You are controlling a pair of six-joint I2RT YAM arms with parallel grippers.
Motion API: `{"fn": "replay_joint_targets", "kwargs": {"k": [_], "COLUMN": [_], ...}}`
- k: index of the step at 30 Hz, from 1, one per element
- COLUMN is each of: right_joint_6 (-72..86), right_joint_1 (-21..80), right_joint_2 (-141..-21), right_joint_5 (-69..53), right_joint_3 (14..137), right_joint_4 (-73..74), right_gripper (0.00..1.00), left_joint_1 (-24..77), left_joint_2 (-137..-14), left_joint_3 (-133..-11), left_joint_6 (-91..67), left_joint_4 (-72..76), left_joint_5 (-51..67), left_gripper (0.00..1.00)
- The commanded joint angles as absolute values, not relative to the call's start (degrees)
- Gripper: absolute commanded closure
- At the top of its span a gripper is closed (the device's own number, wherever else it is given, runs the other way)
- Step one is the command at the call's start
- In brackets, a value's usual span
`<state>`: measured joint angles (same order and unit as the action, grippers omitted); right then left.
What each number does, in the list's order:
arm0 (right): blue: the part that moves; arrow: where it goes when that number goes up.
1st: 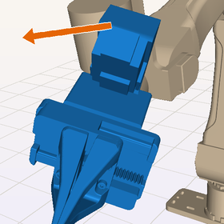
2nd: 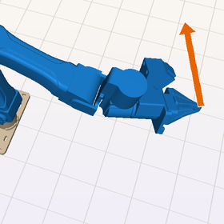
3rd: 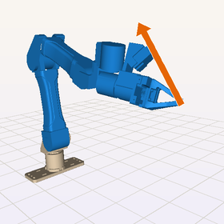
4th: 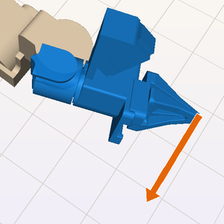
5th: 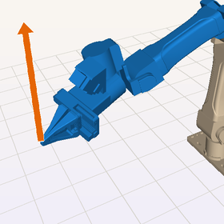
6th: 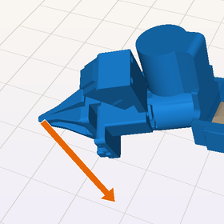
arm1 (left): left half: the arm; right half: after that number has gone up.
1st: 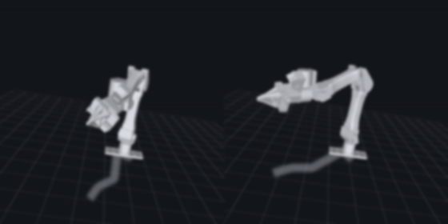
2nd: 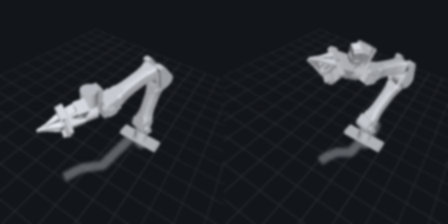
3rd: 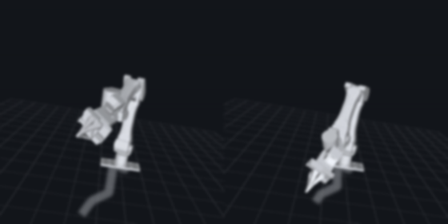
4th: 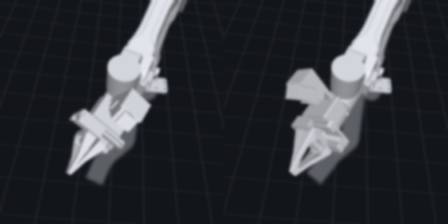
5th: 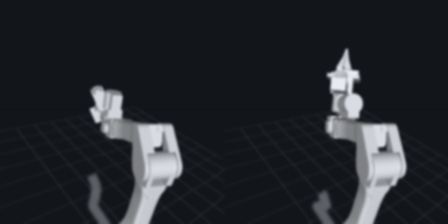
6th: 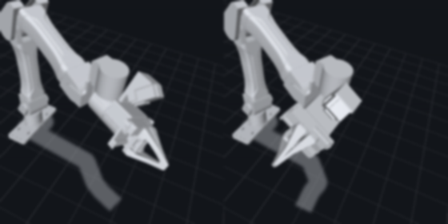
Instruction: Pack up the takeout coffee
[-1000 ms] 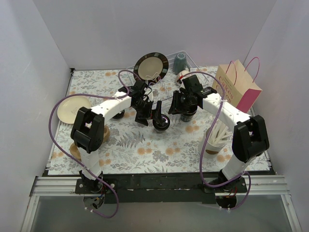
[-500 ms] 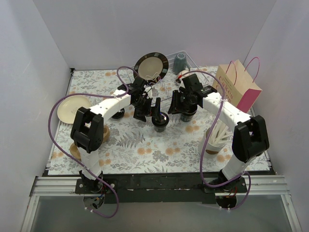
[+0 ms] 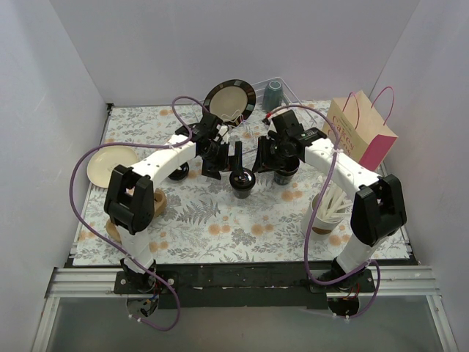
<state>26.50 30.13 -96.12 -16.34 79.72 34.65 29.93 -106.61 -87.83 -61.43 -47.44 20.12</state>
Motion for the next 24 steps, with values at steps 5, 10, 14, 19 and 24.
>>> {"fn": "replay_joint_targets", "kwargs": {"k": [5, 10, 14, 19, 24], "right_joint_6": [25.58, 24.61, 24.52, 23.91, 23.03], "right_joint_1": [31.82, 32.96, 33.57, 33.66, 33.75], "right_joint_2": [-98.79, -100.19, -101.25, -102.66, -103.36], "right_joint_5": [-15.56, -16.26, -16.87, -17.23, -16.88], "right_joint_3": [86.57, 89.29, 89.3, 89.39, 87.98], "right_joint_4": [35.42, 36.3, 35.95, 36.65, 36.65], "right_gripper": [0.66, 0.67, 0.68, 0.69, 0.69], "left_joint_1": [29.36, 25.25, 19.87, 19.25, 19.25], "left_joint_2": [-99.86, -91.95, -86.31, -87.63, -87.01], "left_joint_3": [-90.09, -85.01, -73.68, -64.8, -60.12], "left_joint_6": [-64.16, -72.21, -74.18, -72.6, -72.51], "left_joint_4": [-44.92, -36.32, -24.28, -23.12, -17.32], "left_joint_5": [19.97, 13.8, 25.91, 33.65, 34.63], "left_gripper": [0.02, 0.02, 0.12, 0.57, 0.59]}}
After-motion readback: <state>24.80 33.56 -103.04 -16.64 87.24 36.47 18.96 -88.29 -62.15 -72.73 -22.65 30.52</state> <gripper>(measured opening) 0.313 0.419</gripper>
